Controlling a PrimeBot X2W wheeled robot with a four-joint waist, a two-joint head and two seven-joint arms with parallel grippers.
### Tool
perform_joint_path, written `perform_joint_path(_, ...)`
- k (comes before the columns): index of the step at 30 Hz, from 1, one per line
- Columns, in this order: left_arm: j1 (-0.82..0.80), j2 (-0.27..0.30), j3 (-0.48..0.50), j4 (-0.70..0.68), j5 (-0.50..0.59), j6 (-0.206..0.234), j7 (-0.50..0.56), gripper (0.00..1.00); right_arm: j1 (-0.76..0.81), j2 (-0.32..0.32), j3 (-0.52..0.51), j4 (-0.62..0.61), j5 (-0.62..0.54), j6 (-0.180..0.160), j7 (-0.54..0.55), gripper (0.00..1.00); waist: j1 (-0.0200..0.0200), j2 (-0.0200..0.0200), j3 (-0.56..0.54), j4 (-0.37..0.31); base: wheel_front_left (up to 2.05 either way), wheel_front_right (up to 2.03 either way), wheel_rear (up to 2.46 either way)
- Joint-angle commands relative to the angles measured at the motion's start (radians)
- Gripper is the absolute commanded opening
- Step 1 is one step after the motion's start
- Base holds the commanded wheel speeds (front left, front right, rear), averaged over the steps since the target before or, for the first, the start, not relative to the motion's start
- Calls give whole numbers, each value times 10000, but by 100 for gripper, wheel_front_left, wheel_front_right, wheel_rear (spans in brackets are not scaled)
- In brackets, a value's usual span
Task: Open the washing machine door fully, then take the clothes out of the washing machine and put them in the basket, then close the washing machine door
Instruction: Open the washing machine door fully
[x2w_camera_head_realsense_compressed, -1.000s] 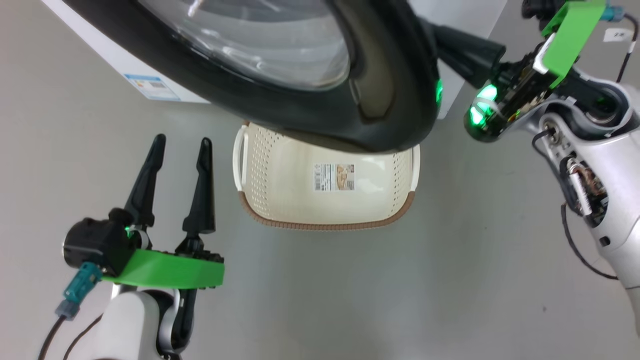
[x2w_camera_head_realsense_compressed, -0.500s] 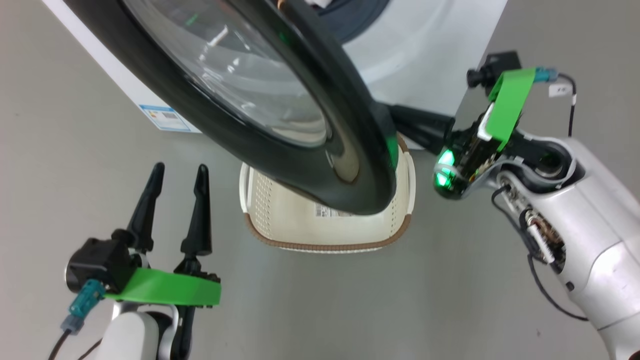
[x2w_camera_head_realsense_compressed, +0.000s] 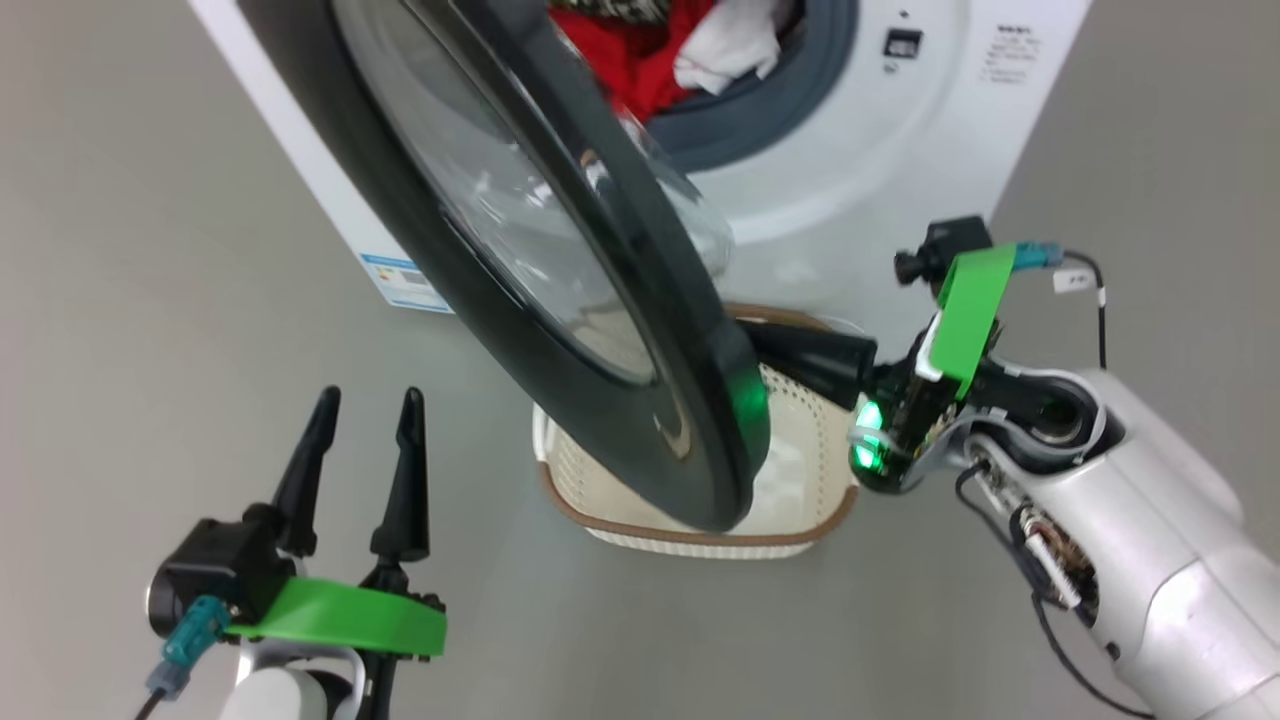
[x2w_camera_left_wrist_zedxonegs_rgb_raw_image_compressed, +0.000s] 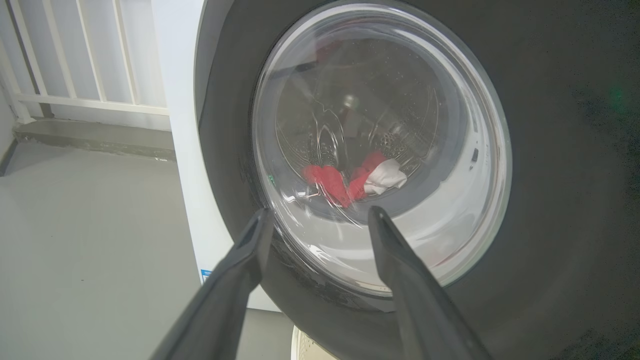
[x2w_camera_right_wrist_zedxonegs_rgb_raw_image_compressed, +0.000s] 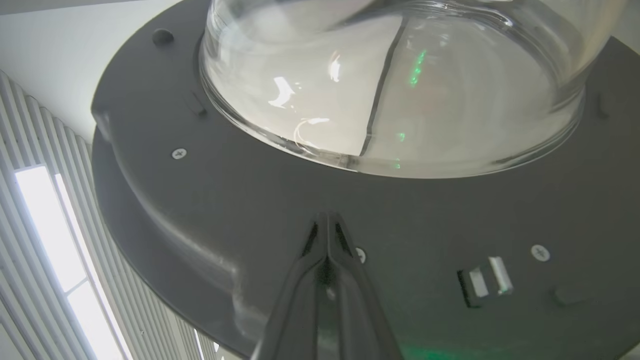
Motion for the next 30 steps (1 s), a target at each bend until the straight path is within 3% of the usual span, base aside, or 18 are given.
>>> perform_joint_path(1, 108, 254, 297, -168, 10, 75, -76, 100, 241, 312, 153, -282, -201, 50, 104, 0, 0, 0, -392, 402, 0, 0, 0)
perform_joint_path(30, 754, 254, -59, 166, -380, 103, -76, 100, 1252, 963, 723, 39, -891, 50, 285, 0, 0, 0, -1644, 2485, 0, 0, 0)
